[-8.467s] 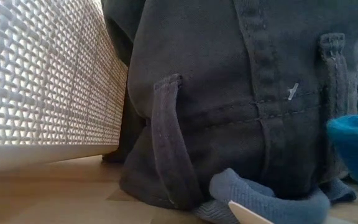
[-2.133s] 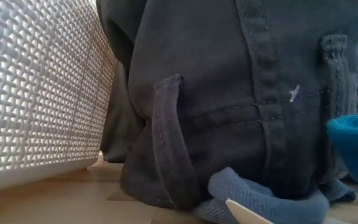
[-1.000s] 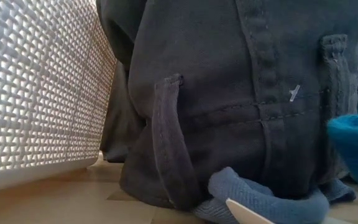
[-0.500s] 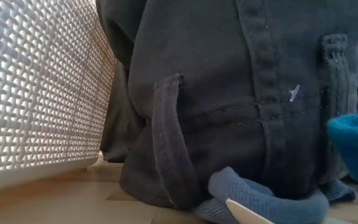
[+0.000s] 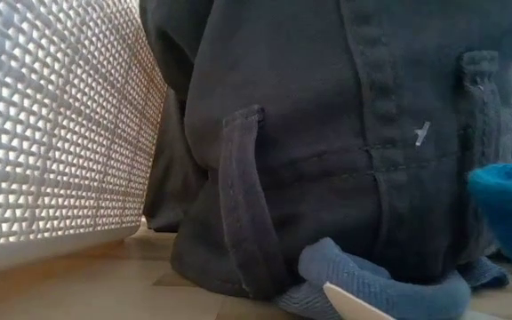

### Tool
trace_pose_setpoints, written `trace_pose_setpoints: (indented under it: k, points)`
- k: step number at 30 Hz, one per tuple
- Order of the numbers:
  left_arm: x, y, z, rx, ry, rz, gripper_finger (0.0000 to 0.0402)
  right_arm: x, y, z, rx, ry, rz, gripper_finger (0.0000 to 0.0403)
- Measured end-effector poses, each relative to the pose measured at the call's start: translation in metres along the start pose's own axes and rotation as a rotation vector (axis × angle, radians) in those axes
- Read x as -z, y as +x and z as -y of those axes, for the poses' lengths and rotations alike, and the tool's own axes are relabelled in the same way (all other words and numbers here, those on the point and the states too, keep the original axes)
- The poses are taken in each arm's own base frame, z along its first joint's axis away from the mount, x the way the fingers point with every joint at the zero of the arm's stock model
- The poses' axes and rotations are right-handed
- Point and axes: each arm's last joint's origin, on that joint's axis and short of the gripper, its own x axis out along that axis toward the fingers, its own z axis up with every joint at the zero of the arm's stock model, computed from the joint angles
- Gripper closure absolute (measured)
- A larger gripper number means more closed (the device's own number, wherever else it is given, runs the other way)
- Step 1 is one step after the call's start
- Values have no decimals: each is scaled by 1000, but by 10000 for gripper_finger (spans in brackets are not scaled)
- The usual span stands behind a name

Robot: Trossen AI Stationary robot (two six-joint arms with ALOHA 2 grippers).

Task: Sort clothes
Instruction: Put the black shorts into the top white laundry bin

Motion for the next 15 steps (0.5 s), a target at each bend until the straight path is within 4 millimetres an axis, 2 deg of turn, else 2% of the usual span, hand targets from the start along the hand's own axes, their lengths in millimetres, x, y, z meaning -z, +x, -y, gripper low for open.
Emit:
trace_pose_setpoints:
  k: [7,10,13,15]
  points:
    - [-3,2,1,64,60,34,180,0,0,0,0,0,0,296]
    - [-4,2,1,64,84,41,194,0,0,0,0,0,0,296]
    - [-4,2,1,63,119,38,237,0,0,0,0,0,0,296]
    - [-3,2,1,63,148,38,285,0,0,0,0,0,0,296]
